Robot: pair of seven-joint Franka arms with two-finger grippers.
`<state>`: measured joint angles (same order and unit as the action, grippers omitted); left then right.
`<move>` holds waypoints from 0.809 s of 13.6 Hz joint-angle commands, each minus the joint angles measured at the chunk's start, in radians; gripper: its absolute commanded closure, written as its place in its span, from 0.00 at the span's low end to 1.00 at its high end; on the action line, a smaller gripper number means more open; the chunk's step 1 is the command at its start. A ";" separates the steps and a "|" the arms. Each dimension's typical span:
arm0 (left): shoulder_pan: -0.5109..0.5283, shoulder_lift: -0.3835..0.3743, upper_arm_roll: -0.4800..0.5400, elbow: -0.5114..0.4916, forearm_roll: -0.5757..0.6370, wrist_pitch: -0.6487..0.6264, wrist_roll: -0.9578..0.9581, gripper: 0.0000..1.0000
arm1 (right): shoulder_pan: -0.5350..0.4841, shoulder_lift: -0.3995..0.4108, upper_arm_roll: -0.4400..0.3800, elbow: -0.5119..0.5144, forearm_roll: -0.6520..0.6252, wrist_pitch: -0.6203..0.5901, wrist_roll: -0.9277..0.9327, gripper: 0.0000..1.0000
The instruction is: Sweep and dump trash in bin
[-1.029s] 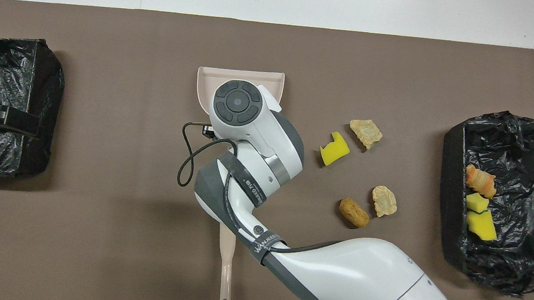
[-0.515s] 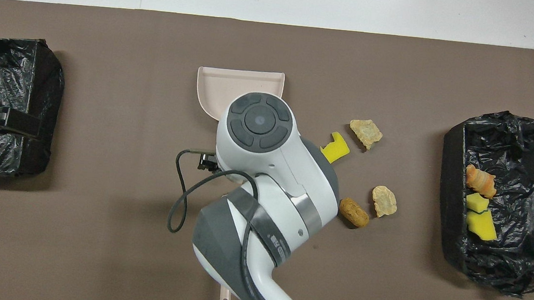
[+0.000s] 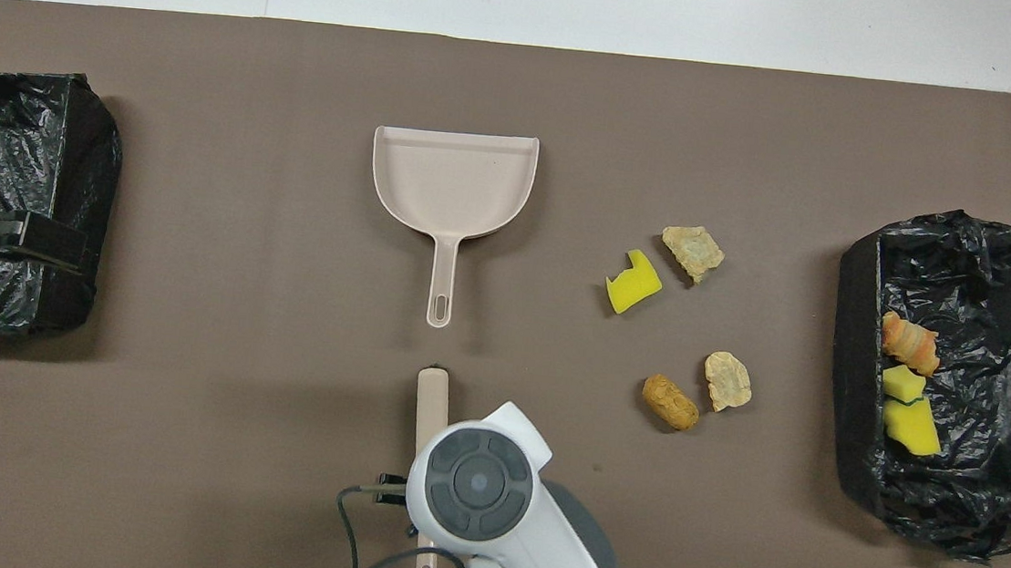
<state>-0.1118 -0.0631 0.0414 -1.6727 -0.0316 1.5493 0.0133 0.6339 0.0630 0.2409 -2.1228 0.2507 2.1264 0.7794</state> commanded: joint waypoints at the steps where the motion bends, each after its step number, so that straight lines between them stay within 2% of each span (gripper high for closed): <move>1: -0.012 -0.037 0.008 -0.042 0.007 -0.009 -0.009 0.00 | 0.021 -0.042 0.000 -0.098 0.025 0.067 0.029 0.00; 5: -0.011 -0.037 0.008 -0.044 0.007 -0.005 -0.009 0.00 | 0.078 -0.017 0.000 -0.158 0.058 0.193 0.023 0.00; 7: -0.011 -0.037 0.008 -0.044 0.007 0.000 -0.009 0.00 | 0.086 -0.020 0.000 -0.160 0.061 0.192 0.015 0.00; 8: -0.011 -0.037 0.008 -0.044 0.007 0.002 -0.007 0.00 | 0.089 -0.020 0.000 -0.161 0.061 0.191 0.006 0.12; 10: -0.008 -0.037 0.008 -0.047 0.007 0.003 -0.007 0.00 | 0.089 -0.019 0.000 -0.161 0.061 0.195 0.006 0.65; 11: -0.008 -0.037 0.008 -0.047 0.007 0.003 -0.006 0.00 | 0.087 -0.017 0.000 -0.161 0.061 0.198 -0.002 0.81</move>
<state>-0.1118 -0.0716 0.0421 -1.6865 -0.0316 1.5465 0.0128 0.7242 0.0581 0.2411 -2.2652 0.2881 2.2982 0.8011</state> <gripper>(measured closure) 0.000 0.344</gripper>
